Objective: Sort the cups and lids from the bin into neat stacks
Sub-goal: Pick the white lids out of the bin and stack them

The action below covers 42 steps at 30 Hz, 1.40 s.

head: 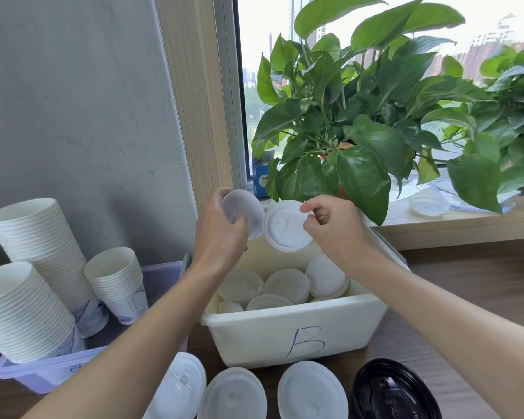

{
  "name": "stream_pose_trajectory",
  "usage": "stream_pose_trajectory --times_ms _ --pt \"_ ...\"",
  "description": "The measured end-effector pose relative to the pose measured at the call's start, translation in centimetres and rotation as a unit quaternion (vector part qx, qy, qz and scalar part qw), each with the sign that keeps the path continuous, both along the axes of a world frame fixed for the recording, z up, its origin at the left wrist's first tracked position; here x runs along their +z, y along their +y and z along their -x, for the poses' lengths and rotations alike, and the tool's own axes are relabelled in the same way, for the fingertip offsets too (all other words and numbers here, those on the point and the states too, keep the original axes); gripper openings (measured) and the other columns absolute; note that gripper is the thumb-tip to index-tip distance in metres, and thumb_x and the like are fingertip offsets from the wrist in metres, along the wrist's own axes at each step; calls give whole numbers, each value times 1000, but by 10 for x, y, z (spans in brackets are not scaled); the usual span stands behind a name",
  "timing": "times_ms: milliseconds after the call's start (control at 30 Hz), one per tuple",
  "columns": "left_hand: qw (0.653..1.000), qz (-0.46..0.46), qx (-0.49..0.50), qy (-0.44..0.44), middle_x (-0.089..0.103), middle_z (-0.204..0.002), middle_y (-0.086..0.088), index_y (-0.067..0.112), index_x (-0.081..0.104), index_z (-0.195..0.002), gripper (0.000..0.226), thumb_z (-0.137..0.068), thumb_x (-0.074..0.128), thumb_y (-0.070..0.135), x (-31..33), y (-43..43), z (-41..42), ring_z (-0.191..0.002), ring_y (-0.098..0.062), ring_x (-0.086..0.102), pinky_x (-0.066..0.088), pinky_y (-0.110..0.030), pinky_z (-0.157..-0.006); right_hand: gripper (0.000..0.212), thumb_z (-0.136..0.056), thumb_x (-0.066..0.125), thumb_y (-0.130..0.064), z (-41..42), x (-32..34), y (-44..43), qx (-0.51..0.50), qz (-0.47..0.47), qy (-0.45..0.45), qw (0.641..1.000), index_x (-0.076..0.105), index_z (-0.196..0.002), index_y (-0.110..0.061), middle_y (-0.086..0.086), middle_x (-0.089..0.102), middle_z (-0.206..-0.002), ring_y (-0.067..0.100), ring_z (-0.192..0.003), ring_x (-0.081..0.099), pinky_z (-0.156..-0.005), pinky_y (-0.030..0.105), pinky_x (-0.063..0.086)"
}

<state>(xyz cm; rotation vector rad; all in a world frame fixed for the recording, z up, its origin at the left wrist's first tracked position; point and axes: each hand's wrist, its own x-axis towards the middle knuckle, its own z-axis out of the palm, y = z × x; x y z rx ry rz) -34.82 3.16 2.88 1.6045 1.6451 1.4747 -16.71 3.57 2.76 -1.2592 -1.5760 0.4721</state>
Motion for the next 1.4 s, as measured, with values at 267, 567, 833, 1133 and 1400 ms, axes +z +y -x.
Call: stream_pose_trajectory --times_ms 267,567,833,1133,1400 --pt "983 61 -147 -90 52 -122 5 28 47 -131 37 -98 57 42 7 -10 -9 -99 -14 60 62 -32 -62 29 -77 60 6 3 0 -1 45 -57 20 997 68 -94 -17 3 67 -91 26 -76 63 -71 37 53" --pt "968 37 -245 -22 59 -118 -2 25 49 -129 45 -91 70 15 2 -15 -11 -94 -16 67 62 -34 -63 24 -88 63 -16 5 -3 -4 115 -24 25 993 48 -107 -17 -1 58 -99 12 -89 56 -76 26 48" --pt "972 -7 -234 31 65 -109 4 23 55 -122 43 -85 77 18 1 -15 -14 -89 0 63 48 -9 -72 38 -89 41 -53 6 -2 -7 126 -24 5 992 55 -109 -24 -13 62 -89 -4 -83 56 -70 13 42" --pt "957 -67 -283 22 70 -108 -2 13 63 -124 48 -80 75 30 -2 -14 -11 -96 -16 67 54 -24 -80 38 -90 43 -50 6 -1 -7 112 -76 -28 990 54 -104 -16 -7 60 -83 6 -77 55 -67 17 42" --pt "959 -86 -265 53 69 -114 5 21 59 -129 45 -88 75 17 -6 -7 -10 -105 -13 65 53 -30 -90 51 -79 61 -57 6 -1 -8 128 -59 -37 989 55 -121 -28 -13 60 -113 0 -107 54 -89 14 41"
